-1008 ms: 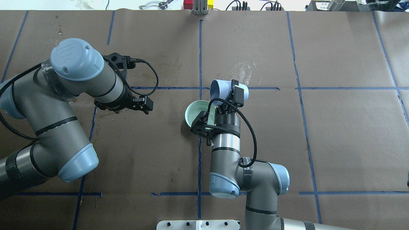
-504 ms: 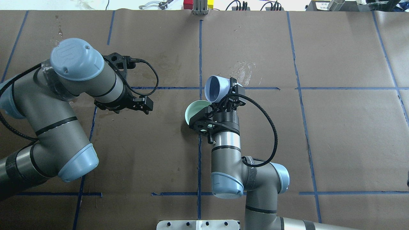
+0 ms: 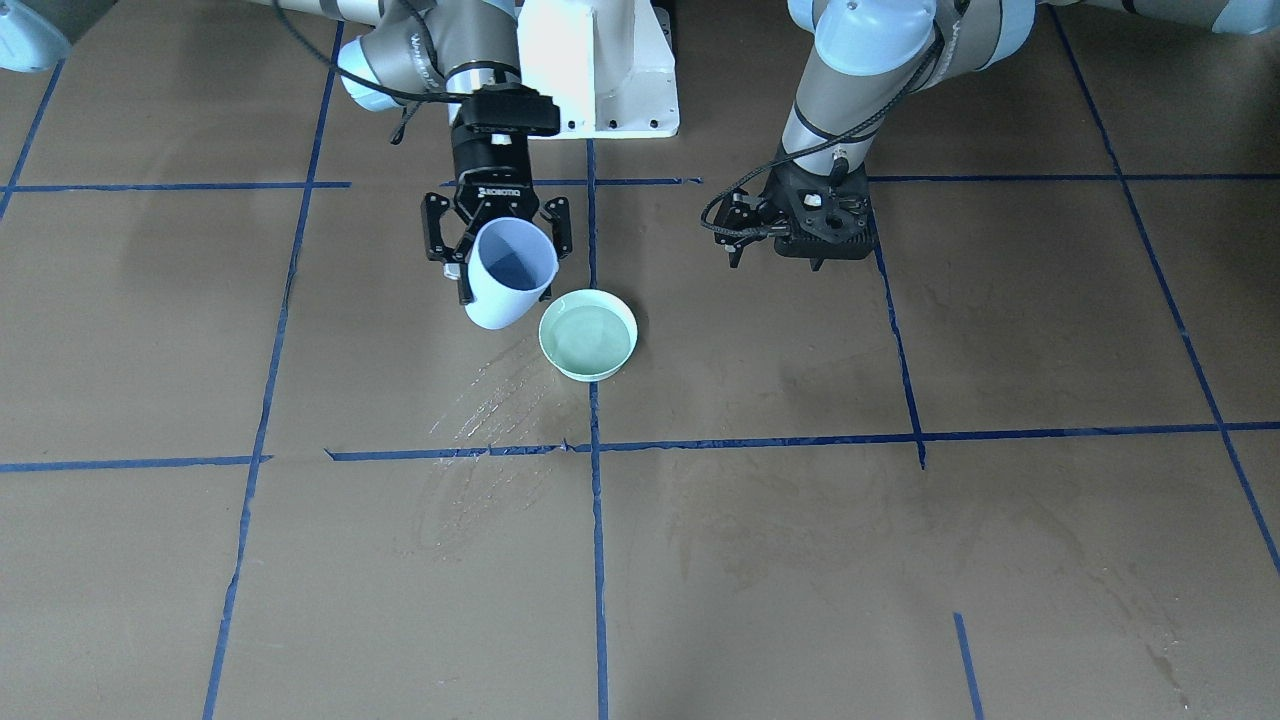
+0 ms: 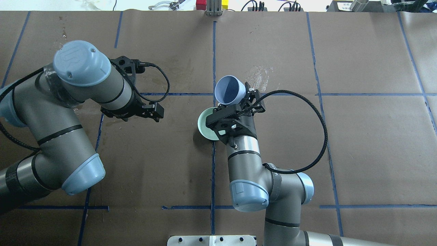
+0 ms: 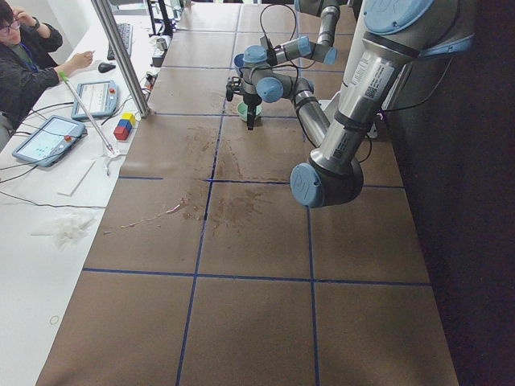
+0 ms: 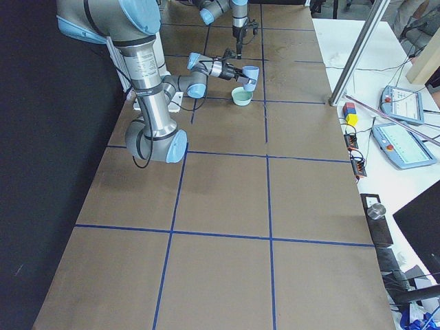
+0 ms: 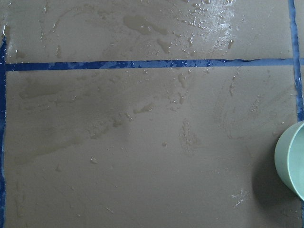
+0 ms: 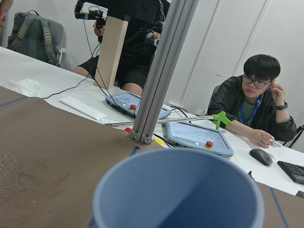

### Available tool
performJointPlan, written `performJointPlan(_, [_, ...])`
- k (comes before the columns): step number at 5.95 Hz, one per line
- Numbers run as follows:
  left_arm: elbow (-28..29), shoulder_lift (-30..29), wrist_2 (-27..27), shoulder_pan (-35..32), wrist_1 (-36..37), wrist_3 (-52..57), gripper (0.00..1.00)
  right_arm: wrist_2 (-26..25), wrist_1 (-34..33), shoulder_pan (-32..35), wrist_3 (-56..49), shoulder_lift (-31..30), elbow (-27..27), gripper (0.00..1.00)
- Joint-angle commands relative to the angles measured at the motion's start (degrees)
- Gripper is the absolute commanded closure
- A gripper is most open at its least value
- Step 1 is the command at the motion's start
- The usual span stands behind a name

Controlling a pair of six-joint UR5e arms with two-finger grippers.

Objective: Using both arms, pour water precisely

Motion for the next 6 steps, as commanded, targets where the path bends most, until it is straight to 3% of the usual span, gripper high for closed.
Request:
performJointPlan(1, [-0.3,0.0,0.0,0.0,0.0,0.0,0.00,3.9,0.1,3.8,7.1,-7.5,3.8,1.00])
performJointPlan(2, [-0.3,0.0,0.0,0.0,0.0,0.0,0.00,5.4,0.9,6.1,8.0,-12.6,5.2,1.00])
performJointPlan(3, [-0.3,0.0,0.0,0.0,0.0,0.0,0.00,9.6,4.3,8.6,8.4,-17.7,6.8,1.00])
performJointPlan(4, [-0.3,0.0,0.1,0.0,0.0,0.0,0.00,10.3,8.9,10.4,8.7,-23.8,7.0,1.00])
performJointPlan(6, [-0.2,0.0,0.1,0.0,0.0,0.1,0.00,13.8,25.3,13.1,9.5,-36.4,5.2,1.00])
